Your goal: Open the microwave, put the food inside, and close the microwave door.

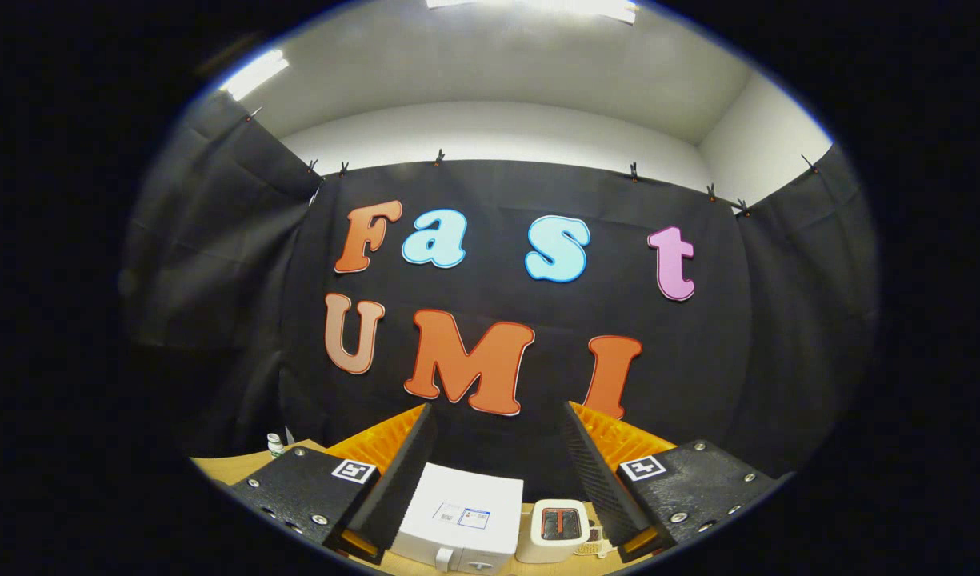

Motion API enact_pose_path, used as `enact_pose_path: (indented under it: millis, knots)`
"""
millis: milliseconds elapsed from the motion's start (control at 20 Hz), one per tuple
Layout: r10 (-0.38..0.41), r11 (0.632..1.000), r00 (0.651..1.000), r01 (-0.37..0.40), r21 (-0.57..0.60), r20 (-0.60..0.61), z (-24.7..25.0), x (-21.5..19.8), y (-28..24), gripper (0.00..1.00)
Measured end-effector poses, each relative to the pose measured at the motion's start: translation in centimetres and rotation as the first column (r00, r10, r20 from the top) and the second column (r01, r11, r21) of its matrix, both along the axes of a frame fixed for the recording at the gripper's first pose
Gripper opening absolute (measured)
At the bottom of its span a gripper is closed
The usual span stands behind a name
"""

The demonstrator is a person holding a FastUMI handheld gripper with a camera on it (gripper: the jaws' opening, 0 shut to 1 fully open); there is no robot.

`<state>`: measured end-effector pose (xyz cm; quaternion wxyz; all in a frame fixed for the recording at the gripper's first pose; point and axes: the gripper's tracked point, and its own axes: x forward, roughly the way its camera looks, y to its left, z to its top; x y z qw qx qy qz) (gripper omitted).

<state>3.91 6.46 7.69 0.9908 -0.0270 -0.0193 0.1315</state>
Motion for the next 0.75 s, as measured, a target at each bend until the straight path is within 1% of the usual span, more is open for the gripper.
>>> enact_pose_path:
  millis: [150,350,500,750]
  knots:
    - [0.012,1.0,0.999,-0.012,0.013,0.033,1.4,0.3,0.6,0.97]
    - [-0.006,1.0,0.998,0.007,-0.003,0.066,2.4,0.8,0.5,0.98]
    - [-0.011,1.0,0.997,0.01,0.014,0.075,2.7,1.0,0.7,0.98]
    - [-0.047,0.999,0.995,0.045,0.026,0.086,3.3,1.3,-0.4,0.98]
